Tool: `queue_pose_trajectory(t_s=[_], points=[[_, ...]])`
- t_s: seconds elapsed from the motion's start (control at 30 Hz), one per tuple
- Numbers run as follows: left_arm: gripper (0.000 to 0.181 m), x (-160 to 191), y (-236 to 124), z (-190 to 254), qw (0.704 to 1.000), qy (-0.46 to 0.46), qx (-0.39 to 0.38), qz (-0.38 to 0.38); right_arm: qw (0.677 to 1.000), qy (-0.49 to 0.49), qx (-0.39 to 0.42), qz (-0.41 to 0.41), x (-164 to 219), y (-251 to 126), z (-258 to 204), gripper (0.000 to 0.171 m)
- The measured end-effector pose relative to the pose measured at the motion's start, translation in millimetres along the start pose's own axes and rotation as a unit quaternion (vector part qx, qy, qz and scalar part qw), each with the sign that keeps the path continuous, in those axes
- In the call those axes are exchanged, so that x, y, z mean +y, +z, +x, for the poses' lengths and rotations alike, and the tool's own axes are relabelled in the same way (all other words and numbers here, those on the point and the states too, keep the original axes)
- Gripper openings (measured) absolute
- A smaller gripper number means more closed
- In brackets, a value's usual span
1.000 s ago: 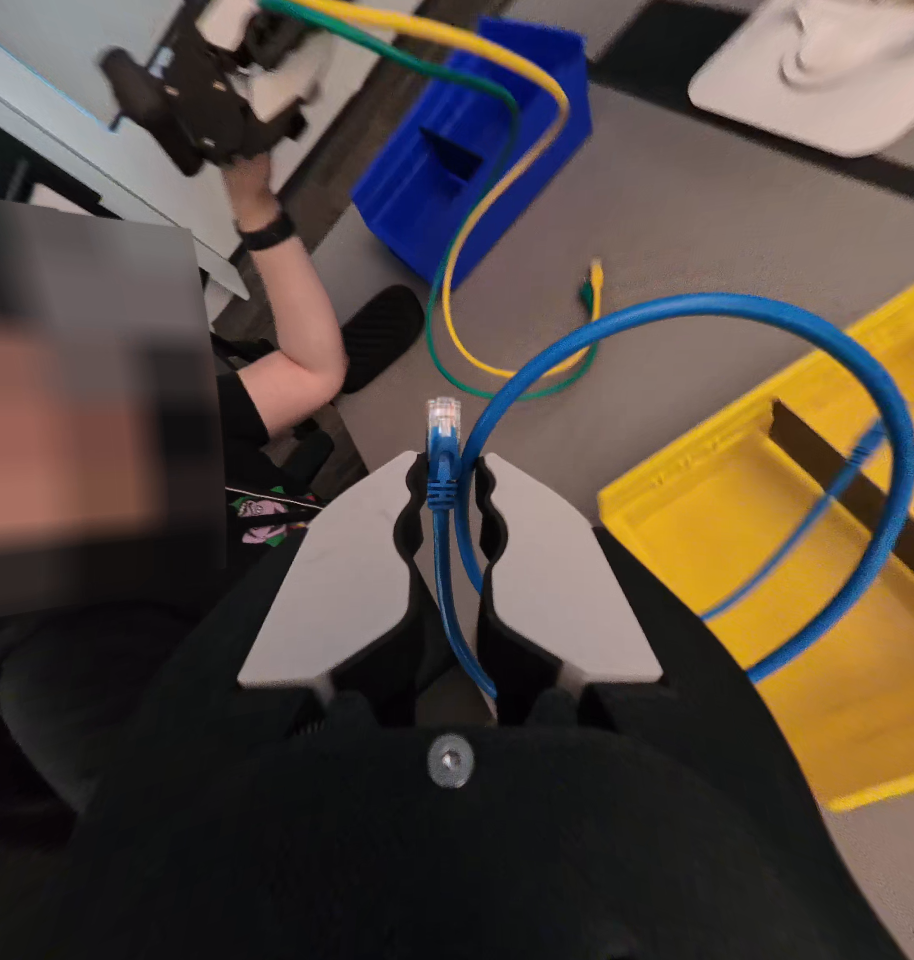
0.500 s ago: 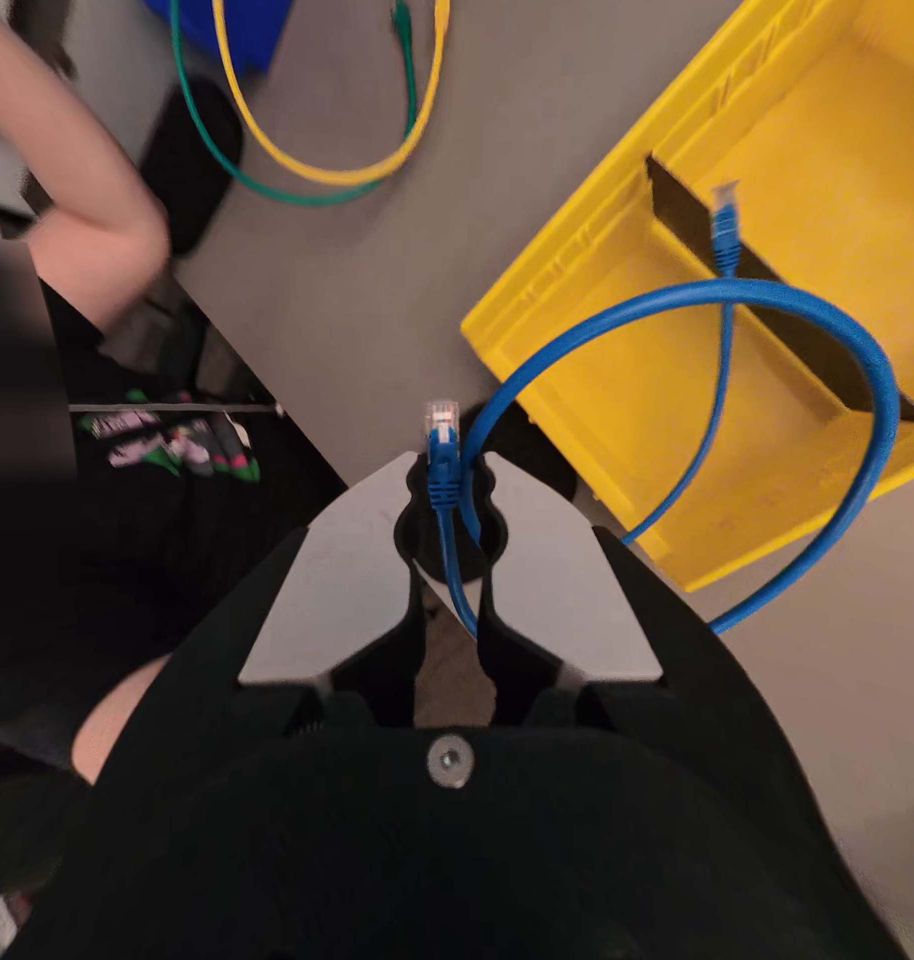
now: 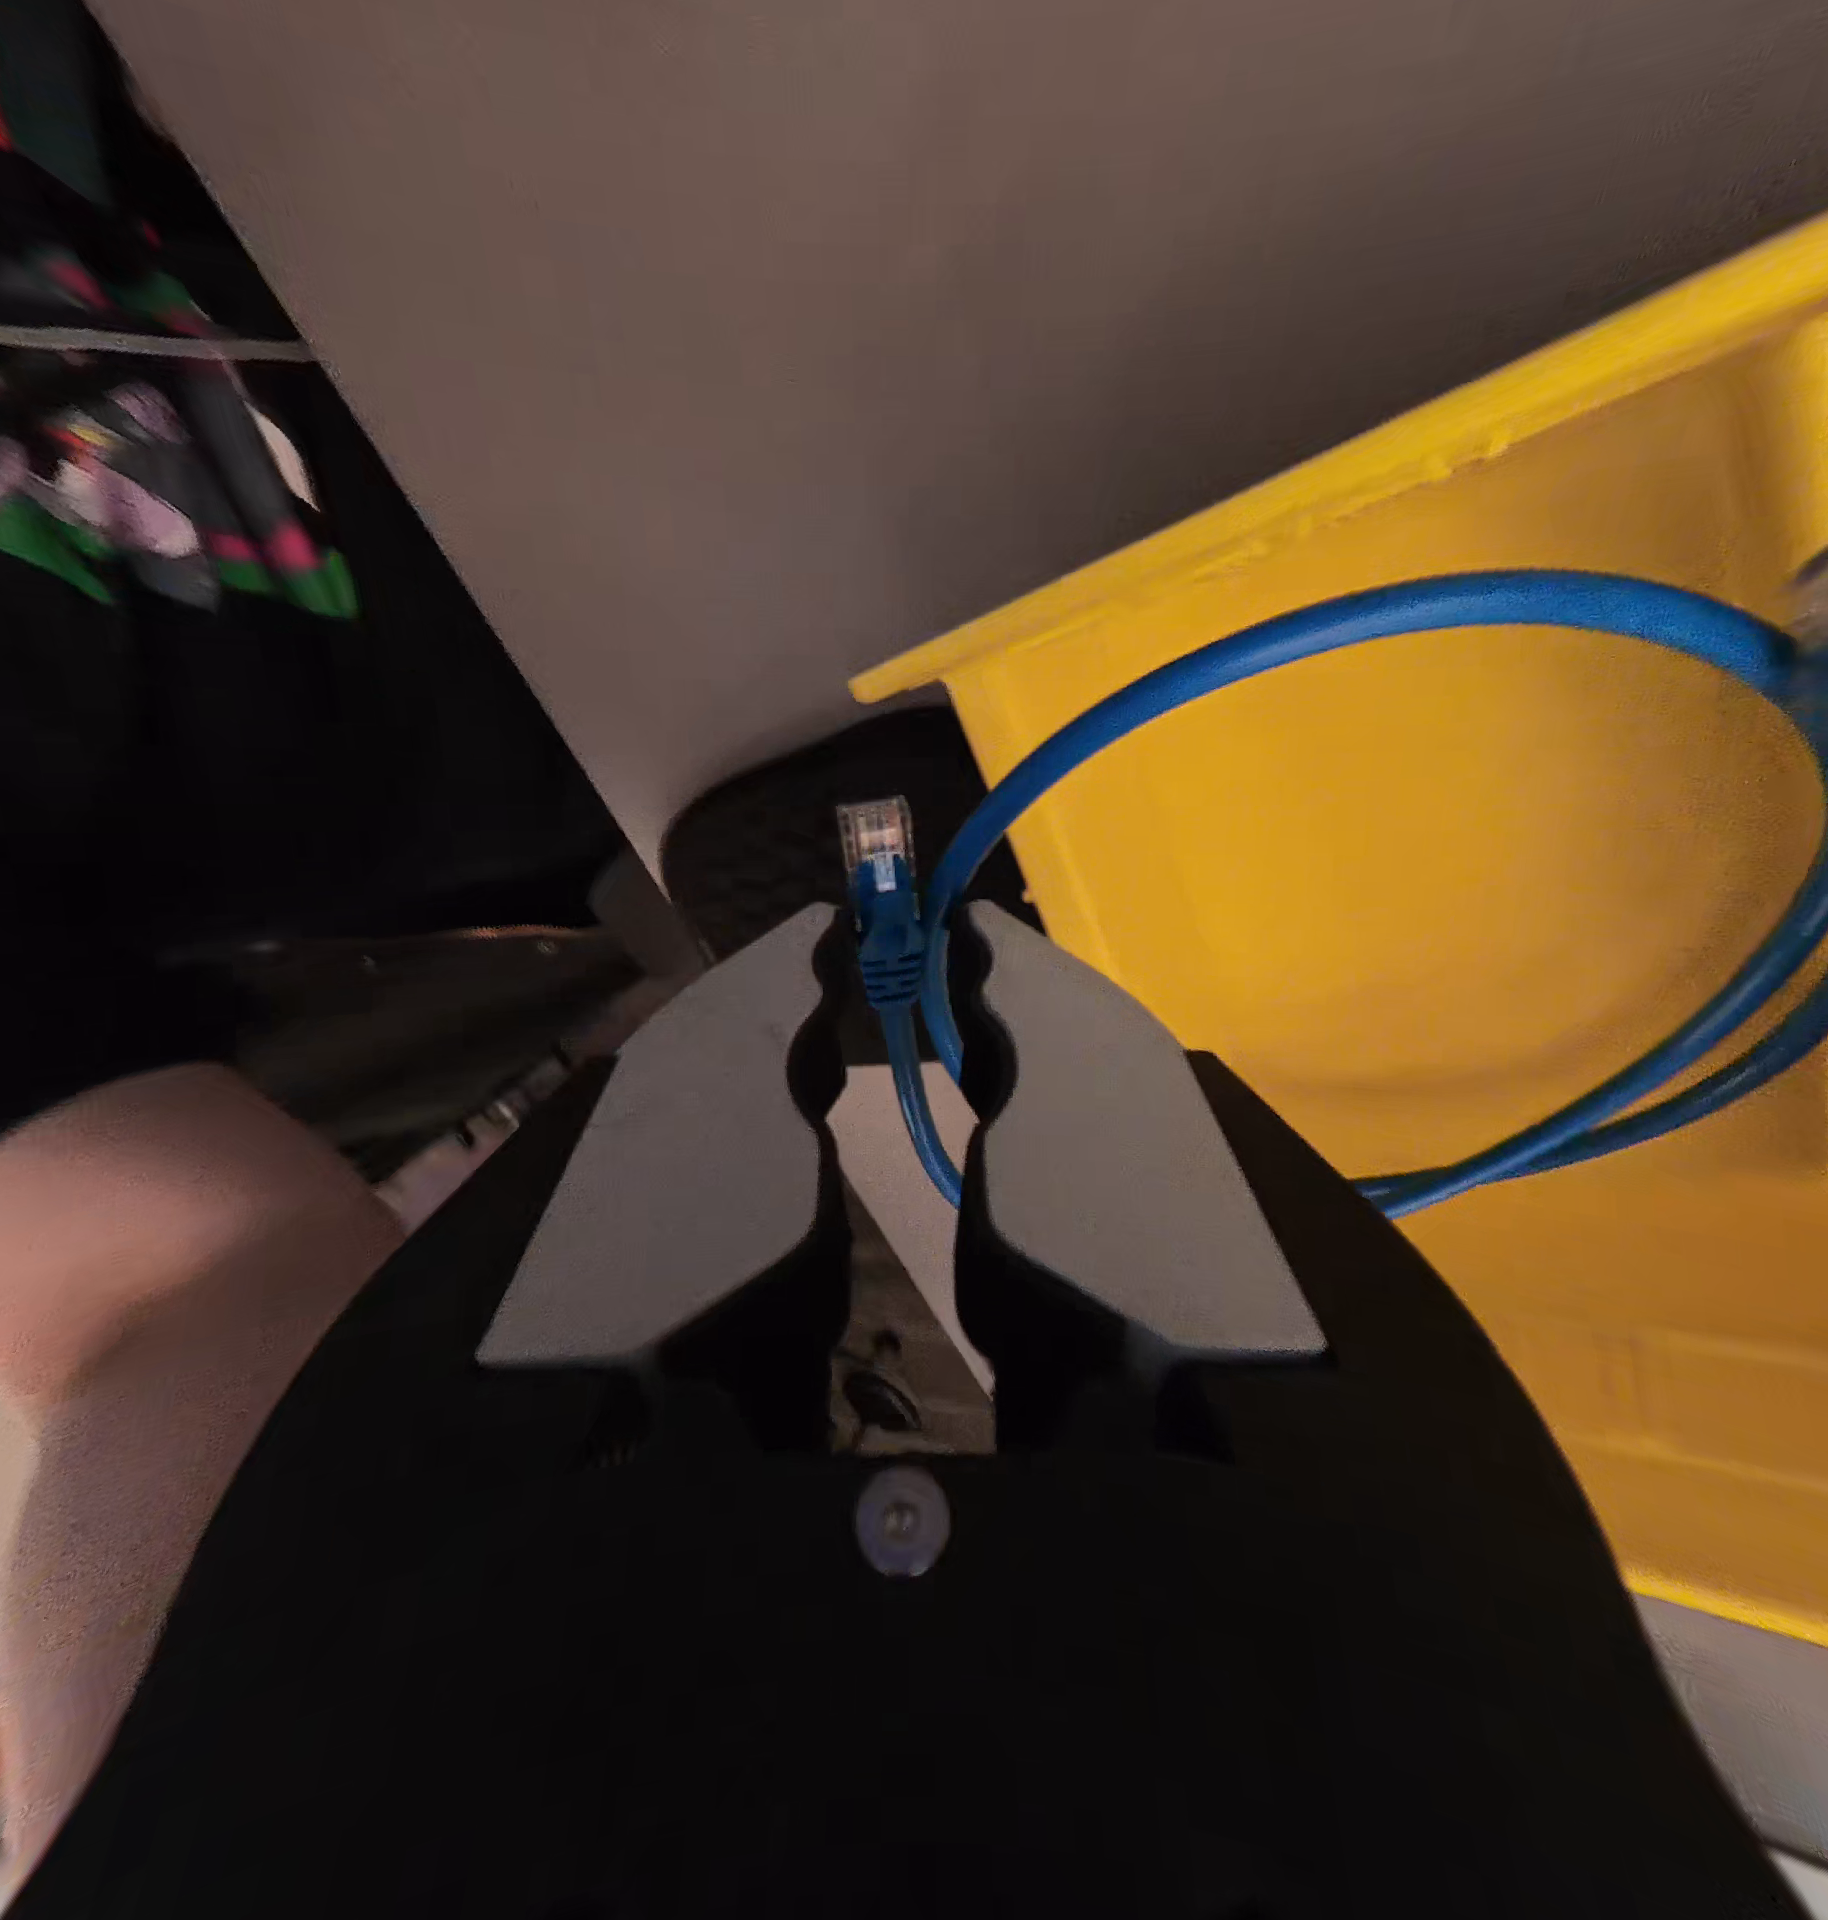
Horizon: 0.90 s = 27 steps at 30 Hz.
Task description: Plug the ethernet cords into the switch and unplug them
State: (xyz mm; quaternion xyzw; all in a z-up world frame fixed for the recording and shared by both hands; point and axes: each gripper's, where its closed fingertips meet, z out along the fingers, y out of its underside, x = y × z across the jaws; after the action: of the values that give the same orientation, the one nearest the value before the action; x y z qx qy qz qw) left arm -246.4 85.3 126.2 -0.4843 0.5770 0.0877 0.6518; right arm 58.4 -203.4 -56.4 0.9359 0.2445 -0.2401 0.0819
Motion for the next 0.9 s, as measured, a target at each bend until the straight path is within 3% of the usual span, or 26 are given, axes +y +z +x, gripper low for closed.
queue_pose_trajectory(t_s=[0.17, 0.4, 0.5, 0.73, 0.83, 0.9], points=[[0.033, -2, 1, 3, 1.0, 0.006, 0.003, -0.002, 0.995, 0.018, 0.045, -0.083, 0, 13, 29, 0.015], [0.033, -7, 3, 9, 1.0, 0.015, 0.009, 0.0, 0.996, 0.03, 0.076, -0.03, -16, 21, 55, 0.014], [0.032, -9, 4, 11, 1.0, 0.012, 0.015, 0.006, 0.995, 0.015, 0.087, 0.038, -27, 15, 52, 0.015], [0.032, -14, 10, 17, 1.0, 0.017, 0.018, 0.019, 0.988, 0.006, 0.056, 0.147, -15, -14, 31, 0.036], [0.032, -26, 10, 24, 0.998, 0.023, 0.028, 0.054, 0.956, -0.033, 0.056, 0.288, -29, -53, 14, 0.037], [0.032, -38, 10, 32, 0.995, 0.032, 0.039, 0.09, 0.906, -0.113, 0.076, 0.401, -50, -89, -16, 0.037]])
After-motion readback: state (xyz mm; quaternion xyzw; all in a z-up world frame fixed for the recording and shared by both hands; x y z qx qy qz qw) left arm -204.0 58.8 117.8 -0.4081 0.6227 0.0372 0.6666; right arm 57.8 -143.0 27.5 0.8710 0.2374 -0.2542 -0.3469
